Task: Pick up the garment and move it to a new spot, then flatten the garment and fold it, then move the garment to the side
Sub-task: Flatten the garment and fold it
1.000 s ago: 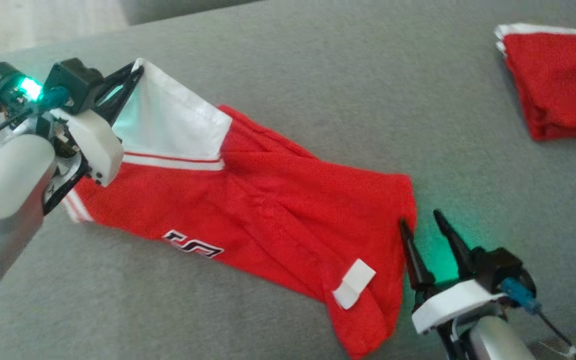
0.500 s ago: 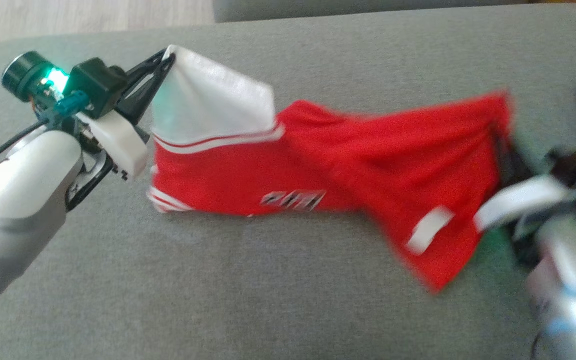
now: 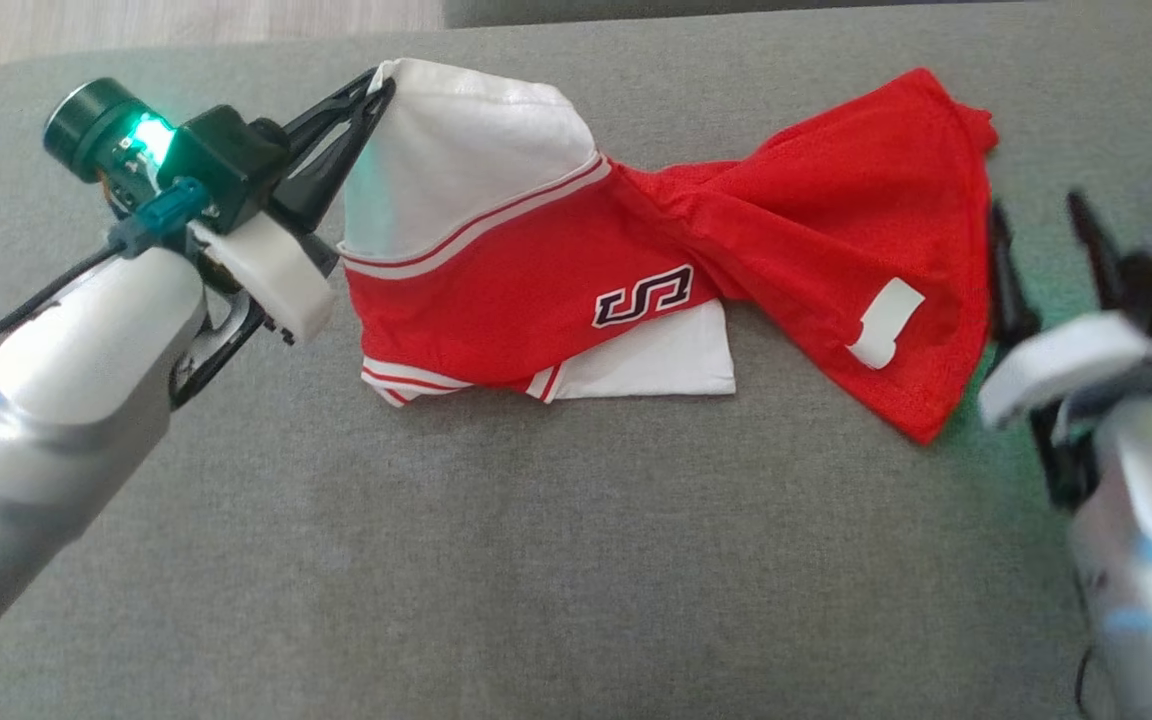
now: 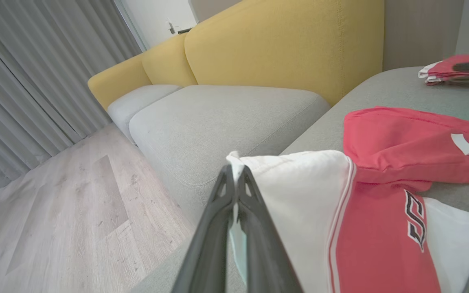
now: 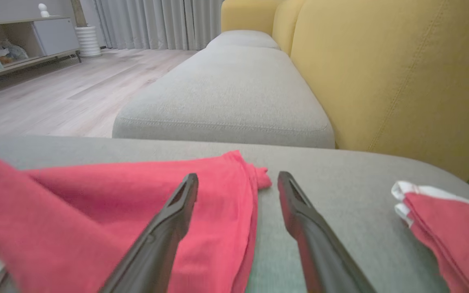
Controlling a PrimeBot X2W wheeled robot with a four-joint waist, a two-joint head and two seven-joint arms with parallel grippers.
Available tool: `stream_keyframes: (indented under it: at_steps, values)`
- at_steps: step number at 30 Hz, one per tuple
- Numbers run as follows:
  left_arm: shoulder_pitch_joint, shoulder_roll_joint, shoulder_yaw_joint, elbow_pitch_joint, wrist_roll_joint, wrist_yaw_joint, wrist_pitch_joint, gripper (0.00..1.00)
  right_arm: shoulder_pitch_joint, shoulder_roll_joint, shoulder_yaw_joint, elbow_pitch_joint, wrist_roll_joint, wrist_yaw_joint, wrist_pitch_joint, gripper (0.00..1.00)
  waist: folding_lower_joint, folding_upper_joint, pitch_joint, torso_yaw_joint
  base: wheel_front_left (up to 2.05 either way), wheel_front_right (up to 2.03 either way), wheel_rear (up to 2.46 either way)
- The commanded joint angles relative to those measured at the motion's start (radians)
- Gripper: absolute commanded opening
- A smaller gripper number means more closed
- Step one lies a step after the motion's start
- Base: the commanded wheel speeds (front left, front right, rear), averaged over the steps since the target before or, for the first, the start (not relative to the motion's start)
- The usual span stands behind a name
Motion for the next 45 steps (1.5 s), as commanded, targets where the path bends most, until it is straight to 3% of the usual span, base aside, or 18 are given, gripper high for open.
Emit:
stream_keyframes:
  at_steps: [1,11,27,28,29,32,33,36,39,45]
  values:
    - [-0.04,0.034,0.051,-0.004,0.006,0.008,-0.012,0.0,0.019,0.006,0.02,-0.037,0.0,-0.001,-0.006,1.0,-0.0001,0.0,-0.005,-0.004,0.0,0.0,0.0]
    - [-0.007,0.061,0.063,0.01,0.016,0.021,-0.03,0.0,0.32,0.064,0.077,-0.185,0.084,-0.001,-0.006,1.0,-0.0001,0.0,-0.044,-0.03,0.0,0.0,0.0]
    - [0.003,0.073,0.069,-0.004,0.011,0.03,-0.034,0.0,0.271,0.086,0.144,-0.099,0.193,-0.001,0.018,1.0,-0.0001,0.0,-0.032,-0.01,0.0,0.0,0.0]
    - [0.003,0.073,0.069,-0.005,0.01,0.03,-0.034,0.0,0.269,0.085,0.148,-0.094,0.197,-0.001,0.017,0.93,-0.0001,0.0,-0.032,-0.008,0.0,0.0,0.0]
    - [0.003,0.074,0.069,-0.005,0.01,0.03,-0.034,0.0,0.266,0.085,0.151,-0.09,0.201,-0.001,0.015,0.8,-0.0001,0.0,-0.031,-0.006,0.0,0.0,0.0]
    - [0.003,0.076,0.069,-0.005,0.009,0.029,-0.035,0.0,0.26,0.081,0.16,-0.082,0.205,-0.001,0.009,0.6,-0.0001,0.0,-0.031,-0.003,0.0,0.0,0.0]
    - [0.003,0.076,0.069,-0.005,0.009,0.029,-0.035,0.0,0.259,0.079,0.163,-0.08,0.203,-0.001,0.007,0.48,-0.0001,0.0,-0.031,-0.002,0.0,0.0,0.0]
    - [0.005,0.077,0.066,-0.004,0.007,0.031,-0.034,0.0,0.256,0.077,0.161,-0.079,0.205,-0.001,0.002,0.34,-0.0001,0.0,-0.034,-0.001,0.0,0.0,0.0]
    - [0.008,0.078,0.064,-0.004,0.005,0.032,-0.033,0.0,0.258,0.074,0.157,-0.079,0.199,-0.001,-0.001,0.0,-0.0001,0.0,-0.037,-0.002,0.0,0.0,0.0]
    - [0.011,0.087,0.067,-0.011,0.003,0.036,-0.034,0.0,0.277,0.06,0.12,-0.108,0.179,-0.001,-0.004,0.0,-0.0001,0.0,-0.052,-0.007,0.0,0.0,0.0]
